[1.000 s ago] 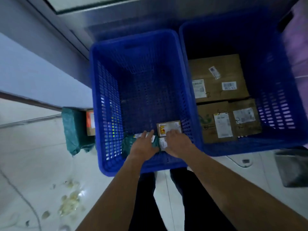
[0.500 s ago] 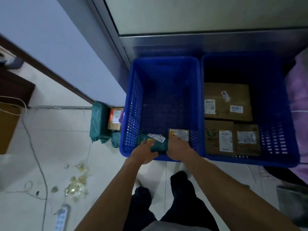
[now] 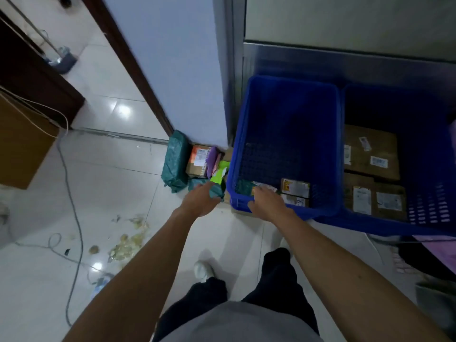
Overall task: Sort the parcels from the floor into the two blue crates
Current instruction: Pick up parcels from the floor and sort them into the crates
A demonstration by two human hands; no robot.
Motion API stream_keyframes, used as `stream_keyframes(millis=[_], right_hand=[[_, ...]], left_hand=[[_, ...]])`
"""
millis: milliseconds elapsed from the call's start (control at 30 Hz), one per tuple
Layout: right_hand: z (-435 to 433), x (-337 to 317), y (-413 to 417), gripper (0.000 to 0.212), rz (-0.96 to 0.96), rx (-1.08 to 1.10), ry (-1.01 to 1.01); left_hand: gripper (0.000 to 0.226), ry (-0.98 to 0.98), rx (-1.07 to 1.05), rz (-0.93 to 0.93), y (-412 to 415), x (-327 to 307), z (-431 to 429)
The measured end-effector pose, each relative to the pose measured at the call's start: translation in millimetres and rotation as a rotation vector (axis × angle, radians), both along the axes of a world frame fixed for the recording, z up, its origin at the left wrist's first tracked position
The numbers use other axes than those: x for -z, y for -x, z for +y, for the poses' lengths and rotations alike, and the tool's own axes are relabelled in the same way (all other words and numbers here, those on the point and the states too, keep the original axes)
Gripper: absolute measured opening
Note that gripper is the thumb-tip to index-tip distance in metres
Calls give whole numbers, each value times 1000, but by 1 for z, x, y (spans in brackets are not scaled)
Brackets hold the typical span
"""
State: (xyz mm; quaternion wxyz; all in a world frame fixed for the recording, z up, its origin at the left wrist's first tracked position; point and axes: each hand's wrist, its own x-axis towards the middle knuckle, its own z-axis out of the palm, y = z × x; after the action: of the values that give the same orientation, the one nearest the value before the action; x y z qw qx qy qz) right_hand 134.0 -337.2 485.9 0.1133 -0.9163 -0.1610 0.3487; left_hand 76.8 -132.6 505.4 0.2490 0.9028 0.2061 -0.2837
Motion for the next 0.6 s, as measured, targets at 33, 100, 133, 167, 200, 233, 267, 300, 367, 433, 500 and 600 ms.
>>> stream_keyframes(millis=[33, 100, 133, 167, 200, 233, 267, 300, 367, 433, 500, 600], right_hand=[[11, -3, 9, 37, -10, -7, -3], [30, -6, 26, 40, -30, -34, -4], [38, -7, 34, 41, -30, -42, -1], [44, -8, 41, 40, -29, -49, 5], [49, -9, 47, 39, -23, -55, 16], [54, -10, 53, 37, -17, -61, 23], [57, -10, 58, 36, -10, -64, 26], [61, -8, 61, 35, -5, -66, 28], [67, -5, 65, 36, 18, -75, 48], [71, 2, 67, 38, 53, -87, 68], [76, 10, 67, 42, 76, -94, 69], [85, 23, 63, 44, 125, -73, 56]], left_hand=[[65, 3, -18, -13, 11, -5, 16], [65, -6, -58, -32, 31, -12, 49], [65, -9, -72, -30, 40, -16, 64], [64, -10, -78, -32, 49, -17, 76], [63, -10, -86, -24, 56, -18, 87], [62, -11, -90, -14, 62, -18, 95], [61, -13, -91, 0, 67, -17, 101], [61, -16, -86, 12, 70, -14, 105], [62, -13, -80, 51, 74, -8, 108], [62, 9, -84, 80, 74, 1, 108], [62, 27, -94, 103, 73, 8, 106], [61, 74, -106, 140, 68, 16, 105]])
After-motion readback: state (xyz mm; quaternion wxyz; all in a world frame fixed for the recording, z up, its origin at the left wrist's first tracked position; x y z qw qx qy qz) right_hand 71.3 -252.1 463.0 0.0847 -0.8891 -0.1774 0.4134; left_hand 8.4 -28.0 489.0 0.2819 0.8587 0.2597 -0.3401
